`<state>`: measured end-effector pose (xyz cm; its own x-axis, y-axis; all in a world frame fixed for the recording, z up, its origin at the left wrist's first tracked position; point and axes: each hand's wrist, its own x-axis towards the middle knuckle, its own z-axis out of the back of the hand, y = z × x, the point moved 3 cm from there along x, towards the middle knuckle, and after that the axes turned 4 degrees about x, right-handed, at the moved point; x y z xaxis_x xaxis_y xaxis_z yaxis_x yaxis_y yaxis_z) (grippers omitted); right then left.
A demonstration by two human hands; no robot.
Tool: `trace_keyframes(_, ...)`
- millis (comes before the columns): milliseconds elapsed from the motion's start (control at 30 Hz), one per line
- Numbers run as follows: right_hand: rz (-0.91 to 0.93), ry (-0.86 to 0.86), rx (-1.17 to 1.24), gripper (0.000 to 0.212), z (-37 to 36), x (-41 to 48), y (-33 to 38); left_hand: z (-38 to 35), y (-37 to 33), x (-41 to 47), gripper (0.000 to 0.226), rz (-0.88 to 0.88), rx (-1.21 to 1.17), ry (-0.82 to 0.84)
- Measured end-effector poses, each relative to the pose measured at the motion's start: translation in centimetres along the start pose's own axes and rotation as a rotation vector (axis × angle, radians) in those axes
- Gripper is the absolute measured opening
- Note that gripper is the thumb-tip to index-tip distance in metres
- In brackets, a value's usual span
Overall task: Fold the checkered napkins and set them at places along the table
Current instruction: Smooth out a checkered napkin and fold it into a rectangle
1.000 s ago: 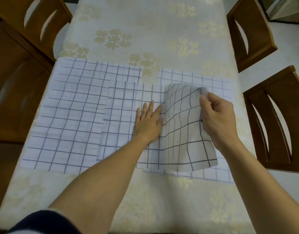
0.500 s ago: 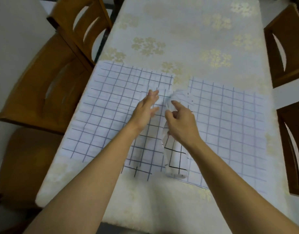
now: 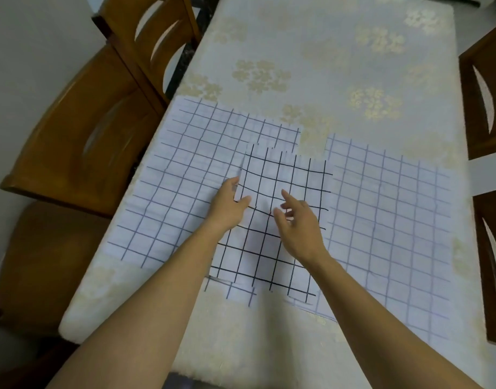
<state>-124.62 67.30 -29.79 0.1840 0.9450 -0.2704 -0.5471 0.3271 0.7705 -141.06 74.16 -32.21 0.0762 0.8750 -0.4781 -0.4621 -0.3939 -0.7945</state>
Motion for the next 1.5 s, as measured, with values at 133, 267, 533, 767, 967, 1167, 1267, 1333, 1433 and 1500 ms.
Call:
trace_keyframes(133, -0.002, -0.023, -0.214, 0.066, 1.3, -0.2, -3.4, 0.3, 1.0, 0.8, 0.054, 0.014, 0.048, -0.117)
trace_keyframes(267, 0.109, 0.017, -0.524, 0.073, 0.9, 0.0, -5.2, 0.0, 0.2, 0.1, 0.054, -0.147, 0.169, -0.341)
trace_keyframes(533, 0.070, 0.059, -0.702, 0.079, -1.0, 1.5, -7.7, -6.6, 2.5, -1.7, 0.066, -0.403, 0.992, -0.092)
trace_keyframes(767, 0.075, 0.034, -0.678, 0.079, -1.3, 1.6, -8.2, -7.0, 3.9, -0.8, 0.067, -0.369, 1.090, -0.104)
trace_keyframes(967, 0.106, 0.035, -0.648, 0.072, -0.5, 2.7, -8.7, -6.3, 3.9, -0.8, 0.069, -0.373, 1.072, -0.148)
trace_keyframes(1167, 0.126, 0.033, -0.696, 0.073, -0.4, 2.4, -9.2, -6.3, 4.8, -0.9, 0.073, -0.342, 1.107, -0.166)
trace_keyframes(1267, 0.119, 0.037, -0.705, 0.073, -0.4, 2.4, -8.9, -6.3, 4.7, -0.9, 0.074, -0.342, 1.112, -0.178)
trace_keyframes(1333, 0.121, 0.038, -0.703, 0.073, -0.3, 2.4, -8.9, -6.3, 4.7, -0.9, 0.074, -0.333, 1.116, -0.174)
trace_keyframes(1433, 0.120, 0.045, -0.697, 0.075, -0.3, 2.4, -8.9, -6.4, 4.7, -0.8, 0.074, -0.318, 1.135, -0.174)
trace_keyframes(1500, 0.117, 0.054, -0.696, 0.078, -0.3, 2.4, -8.8, -6.4, 4.6, -0.8, 0.074, -0.315, 1.142, -0.174)
